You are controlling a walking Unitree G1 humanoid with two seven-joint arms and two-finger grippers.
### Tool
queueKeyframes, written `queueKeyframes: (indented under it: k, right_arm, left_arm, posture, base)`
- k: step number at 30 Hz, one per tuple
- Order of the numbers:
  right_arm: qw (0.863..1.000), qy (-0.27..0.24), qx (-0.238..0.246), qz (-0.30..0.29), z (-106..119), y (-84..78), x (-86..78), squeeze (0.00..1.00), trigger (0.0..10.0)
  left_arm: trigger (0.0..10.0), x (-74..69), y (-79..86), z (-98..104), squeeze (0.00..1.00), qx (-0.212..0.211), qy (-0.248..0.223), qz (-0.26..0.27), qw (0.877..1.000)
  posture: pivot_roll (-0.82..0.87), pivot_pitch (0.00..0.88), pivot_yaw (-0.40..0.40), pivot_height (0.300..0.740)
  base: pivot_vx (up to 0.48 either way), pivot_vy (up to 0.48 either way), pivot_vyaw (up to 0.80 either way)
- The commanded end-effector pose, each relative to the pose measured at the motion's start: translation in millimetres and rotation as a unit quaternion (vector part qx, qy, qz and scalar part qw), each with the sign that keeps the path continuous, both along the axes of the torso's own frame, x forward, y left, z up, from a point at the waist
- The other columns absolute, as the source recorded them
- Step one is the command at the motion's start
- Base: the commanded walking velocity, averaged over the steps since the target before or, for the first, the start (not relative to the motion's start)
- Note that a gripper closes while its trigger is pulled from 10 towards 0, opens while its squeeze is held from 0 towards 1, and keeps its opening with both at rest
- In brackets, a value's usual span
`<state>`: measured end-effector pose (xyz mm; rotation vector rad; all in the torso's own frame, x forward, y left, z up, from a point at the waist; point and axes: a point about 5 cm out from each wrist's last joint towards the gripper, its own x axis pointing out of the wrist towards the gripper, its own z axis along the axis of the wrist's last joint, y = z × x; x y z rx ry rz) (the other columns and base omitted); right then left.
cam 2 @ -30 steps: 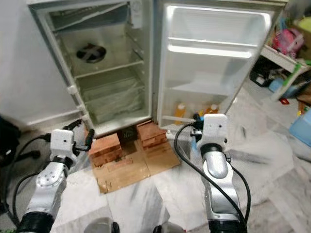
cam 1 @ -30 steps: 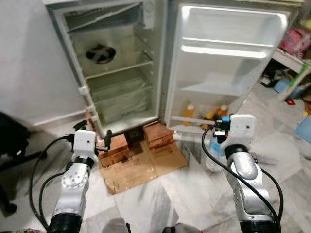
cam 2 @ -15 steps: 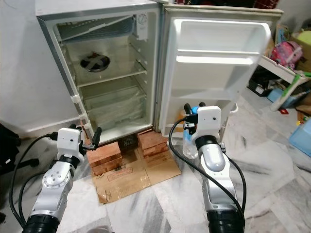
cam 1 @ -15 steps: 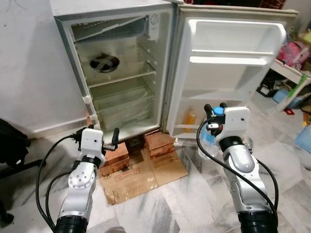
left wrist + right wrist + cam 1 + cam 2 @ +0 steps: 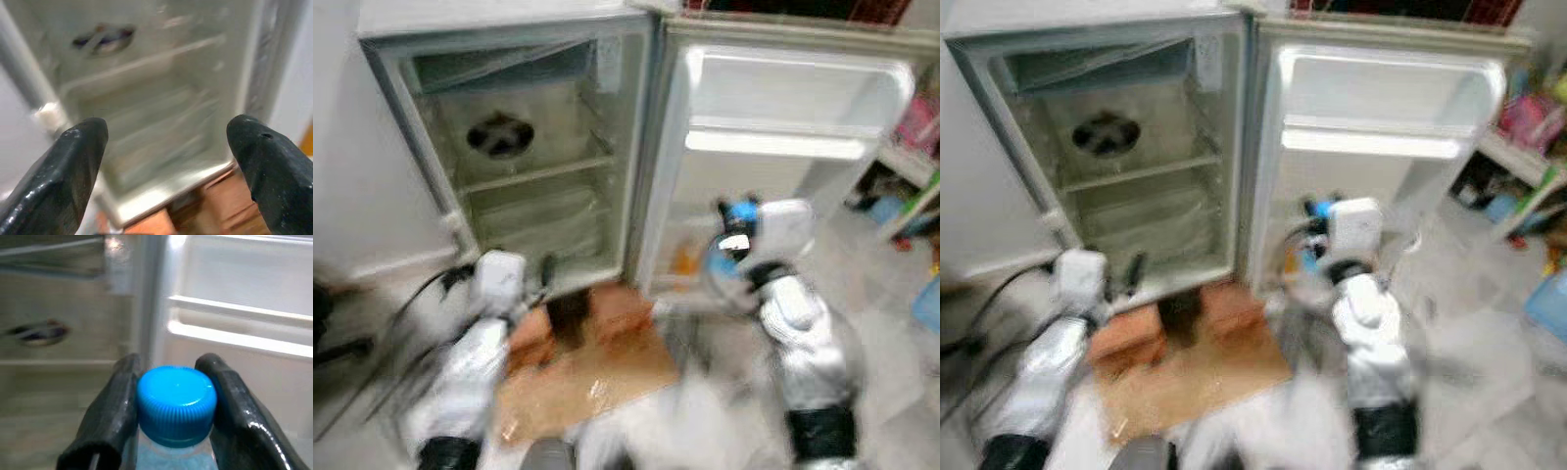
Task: Restocking fridge
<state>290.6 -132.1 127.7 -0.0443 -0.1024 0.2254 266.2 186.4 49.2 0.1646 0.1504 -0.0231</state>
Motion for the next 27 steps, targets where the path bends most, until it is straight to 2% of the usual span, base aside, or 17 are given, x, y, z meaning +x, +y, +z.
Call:
queueKeyframes:
  k: [1,13,21,27]
  right_arm:
    - [1.000,-0.008,-0.010,-0.017,3,-14.1,-0.1,0.00,10.0]
    - [1.000,-0.006,-0.014,0.020,1,-6.4,-3.6,0.00,10.0]
    - [0.999,-0.008,-0.031,0.022,0,-5.8,-4.7,0.00,10.0]
    - [1.000,-0.005,-0.008,0.028,0,-3.0,-5.4,0.00,10.0]
  left_arm:
    - [10.0,3.0,-12.8,3,0.00,-0.003,-0.006,-0.014,1.000]
    - [10.0,3.7,-12.1,1,0.00,0.007,0.003,-0.006,1.000]
    - [10.0,4.1,-6.7,3,0.00,0.005,-0.002,0.011,1.000]
    - [10.0,3.2,-3.2,3,0.00,0.005,-0.001,0.017,1.000]
  posture:
    - [0.05,0.000,-0.036,0.740]
    - [0.04,0.000,-0.031,0.740]
    - [0.04,0.000,-0.027,0.740]
    - [0.04,0.000,-0.024,0.740]
  base:
    - [0.000,-0.480,0.00]
    - [0.000,-0.461,0.00]
    - [0.000,0.000,0.00]
    - [0.000,0.000,0.00]
